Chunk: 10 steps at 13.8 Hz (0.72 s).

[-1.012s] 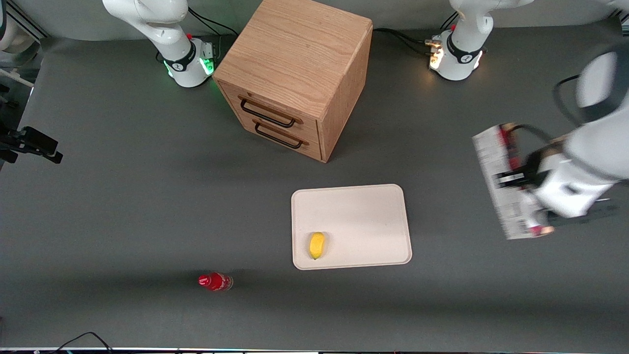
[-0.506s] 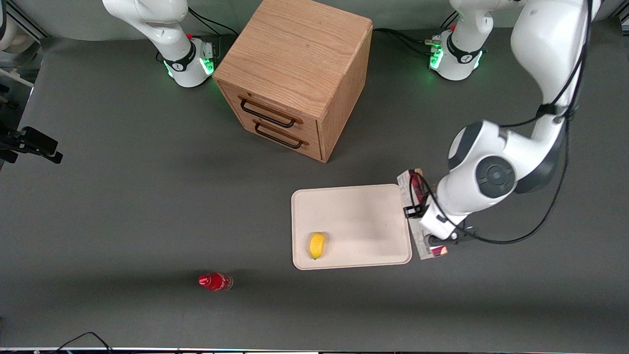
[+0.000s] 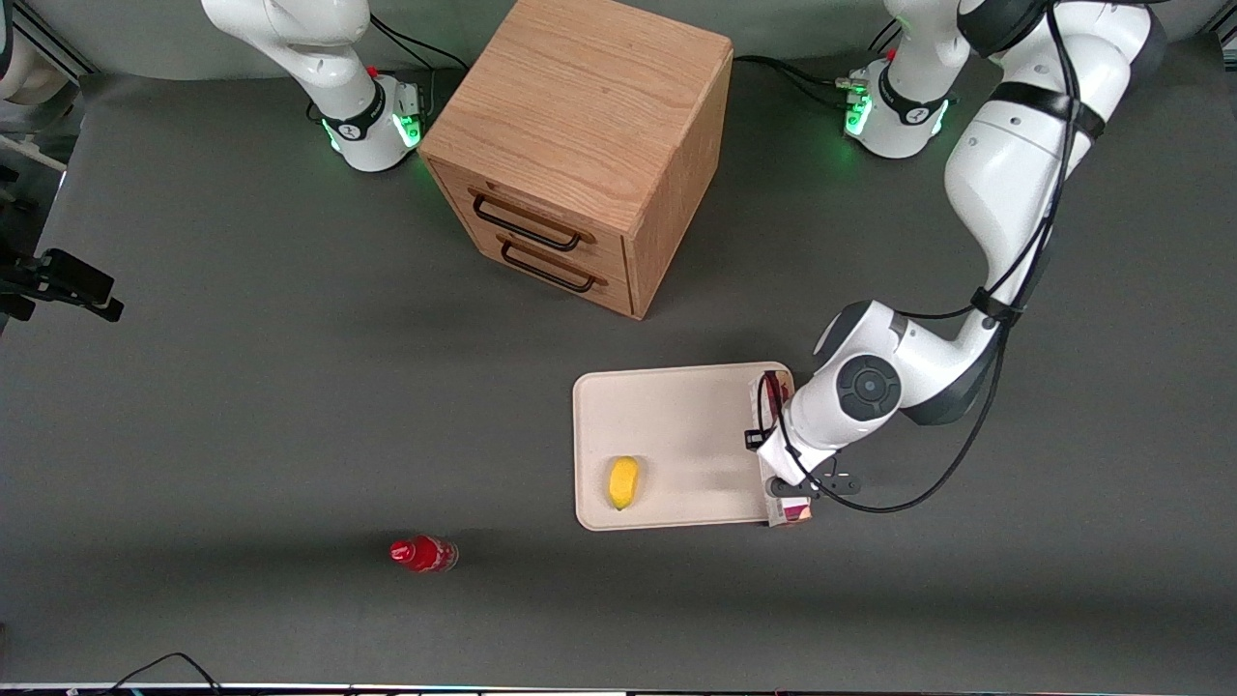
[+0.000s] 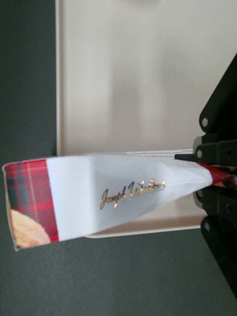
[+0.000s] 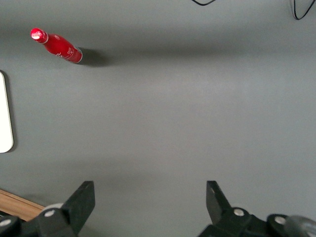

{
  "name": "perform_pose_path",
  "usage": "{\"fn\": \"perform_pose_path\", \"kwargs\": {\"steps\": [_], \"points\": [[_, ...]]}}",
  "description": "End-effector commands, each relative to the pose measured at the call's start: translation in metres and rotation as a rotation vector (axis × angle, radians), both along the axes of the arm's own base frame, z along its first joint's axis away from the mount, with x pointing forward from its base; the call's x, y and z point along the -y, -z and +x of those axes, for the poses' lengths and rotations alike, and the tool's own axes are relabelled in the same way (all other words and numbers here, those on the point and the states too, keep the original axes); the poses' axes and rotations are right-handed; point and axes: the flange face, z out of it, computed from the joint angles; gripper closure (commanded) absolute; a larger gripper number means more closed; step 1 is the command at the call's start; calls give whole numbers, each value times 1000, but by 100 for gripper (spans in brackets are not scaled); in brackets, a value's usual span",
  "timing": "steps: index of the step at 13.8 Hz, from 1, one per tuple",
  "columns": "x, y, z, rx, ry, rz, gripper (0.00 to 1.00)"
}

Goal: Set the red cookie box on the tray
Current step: 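Lower the held cookie box onto the tray beside the lemon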

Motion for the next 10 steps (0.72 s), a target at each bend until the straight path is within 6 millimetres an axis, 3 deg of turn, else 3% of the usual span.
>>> {"fn": "perform_pose_path", "kwargs": {"steps": [1, 2, 4, 6, 7, 10], "points": [[-1, -6, 3, 18, 1, 28, 31], [-4, -10, 4, 16, -4, 33, 0], [-18, -23, 7, -15, -19, 65, 0], [-29, -56, 8, -65, -40, 97, 0], [-38, -80, 11, -116, -76, 80, 0], [-66, -180, 14, -185, -135, 90, 0]]}}
